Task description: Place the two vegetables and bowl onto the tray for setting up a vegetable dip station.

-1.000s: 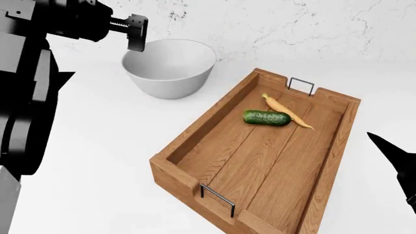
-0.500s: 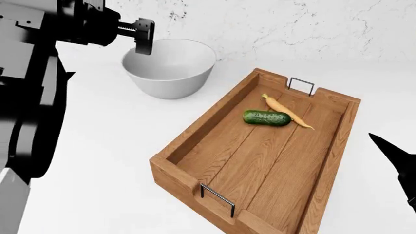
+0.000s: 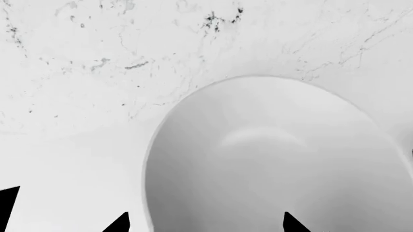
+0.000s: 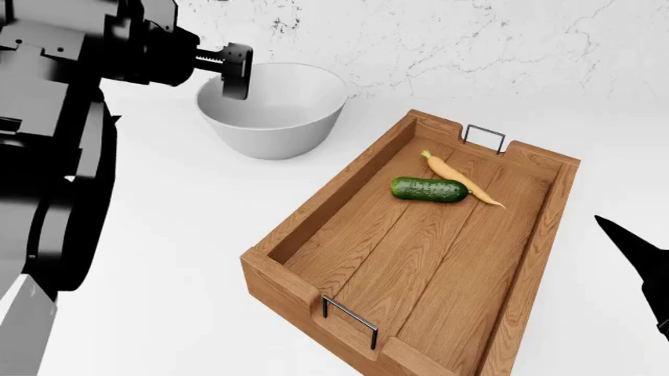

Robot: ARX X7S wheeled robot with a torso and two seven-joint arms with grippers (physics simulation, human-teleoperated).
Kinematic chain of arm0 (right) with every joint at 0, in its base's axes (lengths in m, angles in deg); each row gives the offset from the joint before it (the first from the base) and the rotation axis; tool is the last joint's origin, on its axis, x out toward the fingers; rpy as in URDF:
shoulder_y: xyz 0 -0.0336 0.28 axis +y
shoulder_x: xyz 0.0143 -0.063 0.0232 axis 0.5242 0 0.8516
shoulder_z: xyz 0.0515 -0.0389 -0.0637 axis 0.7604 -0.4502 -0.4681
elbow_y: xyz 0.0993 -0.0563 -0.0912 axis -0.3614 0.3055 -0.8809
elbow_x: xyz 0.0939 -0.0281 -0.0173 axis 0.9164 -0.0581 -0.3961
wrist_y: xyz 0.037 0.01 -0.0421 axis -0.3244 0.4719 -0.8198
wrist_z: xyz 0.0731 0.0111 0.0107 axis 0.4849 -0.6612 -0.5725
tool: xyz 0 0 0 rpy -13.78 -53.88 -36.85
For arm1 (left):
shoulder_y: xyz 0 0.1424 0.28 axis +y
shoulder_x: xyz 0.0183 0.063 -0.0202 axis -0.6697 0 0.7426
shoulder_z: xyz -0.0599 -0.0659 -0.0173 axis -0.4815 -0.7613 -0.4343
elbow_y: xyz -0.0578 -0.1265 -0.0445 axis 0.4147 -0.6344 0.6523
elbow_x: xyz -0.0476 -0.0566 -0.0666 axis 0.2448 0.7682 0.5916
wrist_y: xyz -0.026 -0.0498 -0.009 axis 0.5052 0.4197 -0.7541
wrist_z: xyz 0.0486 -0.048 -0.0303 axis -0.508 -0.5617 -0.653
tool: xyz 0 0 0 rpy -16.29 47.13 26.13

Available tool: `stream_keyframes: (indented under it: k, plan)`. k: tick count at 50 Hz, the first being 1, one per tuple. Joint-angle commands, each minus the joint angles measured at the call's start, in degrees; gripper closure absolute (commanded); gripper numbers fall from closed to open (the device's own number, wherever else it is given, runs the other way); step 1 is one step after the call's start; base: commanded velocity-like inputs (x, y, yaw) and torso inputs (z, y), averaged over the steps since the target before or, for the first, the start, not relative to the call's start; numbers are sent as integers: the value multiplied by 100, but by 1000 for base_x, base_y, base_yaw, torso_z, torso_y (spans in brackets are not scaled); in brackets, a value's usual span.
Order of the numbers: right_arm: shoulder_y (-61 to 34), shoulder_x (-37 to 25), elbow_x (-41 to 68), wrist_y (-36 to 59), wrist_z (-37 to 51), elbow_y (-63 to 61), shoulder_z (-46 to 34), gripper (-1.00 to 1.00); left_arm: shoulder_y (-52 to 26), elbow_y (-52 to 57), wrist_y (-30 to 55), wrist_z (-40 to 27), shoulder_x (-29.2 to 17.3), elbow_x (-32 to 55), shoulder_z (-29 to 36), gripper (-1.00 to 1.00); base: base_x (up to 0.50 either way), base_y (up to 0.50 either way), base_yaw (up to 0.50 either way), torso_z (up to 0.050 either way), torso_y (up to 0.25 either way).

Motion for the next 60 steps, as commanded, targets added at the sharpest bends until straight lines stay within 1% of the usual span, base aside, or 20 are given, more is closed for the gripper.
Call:
stream_keyframes:
  k: [1,12,19,37,60]
  plan:
    - [60,0,51,4,77,-18,13,-100,115,-1,109,-204,-41,16,-201,-100,0,0,0,0,0]
    - [136,0,75,-3,136,-30,4,-100,220,-1,143,-406,-98,31,-485,-100,0,0,0,0,0]
    - [213,0,-17,-70,104,-16,-31,-100,301,-1,66,-346,-84,-23,-512,-100,0,0,0,0,0]
    - [434,0,-183,-259,110,31,-148,-100,495,-1,89,-627,-127,7,-872,-100,0,0,0,0,0]
    - [641,1,-273,-357,161,44,-229,-100,750,-1,47,-619,-114,-18,-1055,-100,0,0,0,0,0]
